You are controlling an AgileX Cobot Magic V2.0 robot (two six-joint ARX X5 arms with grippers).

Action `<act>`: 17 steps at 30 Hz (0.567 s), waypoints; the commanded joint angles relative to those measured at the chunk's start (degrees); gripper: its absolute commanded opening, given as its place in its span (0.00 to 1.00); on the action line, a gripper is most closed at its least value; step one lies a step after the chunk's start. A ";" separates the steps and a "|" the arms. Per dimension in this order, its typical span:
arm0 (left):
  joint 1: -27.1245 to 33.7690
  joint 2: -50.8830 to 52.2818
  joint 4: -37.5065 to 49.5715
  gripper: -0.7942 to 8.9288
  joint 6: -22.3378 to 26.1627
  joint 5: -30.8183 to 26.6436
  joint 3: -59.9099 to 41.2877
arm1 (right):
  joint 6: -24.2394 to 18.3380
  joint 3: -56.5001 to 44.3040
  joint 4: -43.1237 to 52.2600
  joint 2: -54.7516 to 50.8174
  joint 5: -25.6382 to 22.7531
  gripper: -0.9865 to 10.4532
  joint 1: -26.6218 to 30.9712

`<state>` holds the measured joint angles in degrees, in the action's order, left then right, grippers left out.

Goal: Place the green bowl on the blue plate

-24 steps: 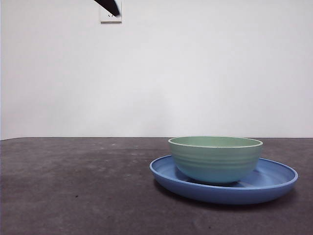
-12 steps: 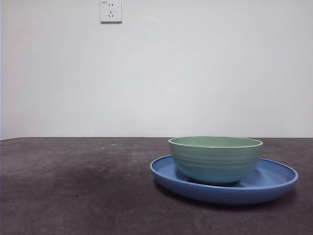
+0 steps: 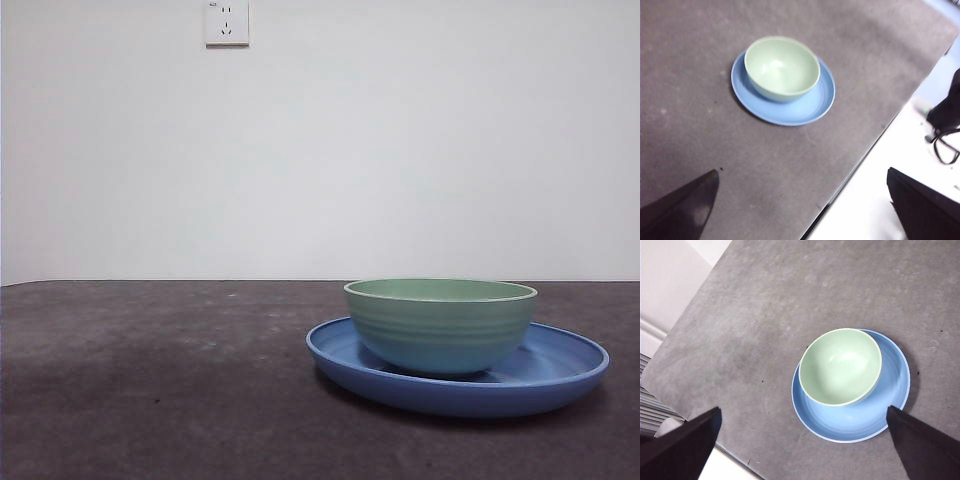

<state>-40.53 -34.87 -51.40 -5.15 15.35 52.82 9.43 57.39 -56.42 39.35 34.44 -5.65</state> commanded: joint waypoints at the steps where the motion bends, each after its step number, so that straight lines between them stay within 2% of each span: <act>1: -0.31 0.94 0.31 0.66 -1.16 0.42 0.66 | 0.17 0.96 0.22 0.28 0.07 0.59 -0.22; 9: -0.31 1.64 -0.09 0.66 -1.68 0.39 0.68 | 0.44 0.96 -1.70 2.40 0.09 0.59 -0.22; 17: -0.31 1.64 0.04 0.66 -1.60 0.39 0.72 | -1.75 0.96 -3.61 12.24 -0.15 0.59 -0.15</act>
<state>-40.53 -32.97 -51.83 -6.76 15.38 52.82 8.95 57.39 -60.58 50.33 34.35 -5.65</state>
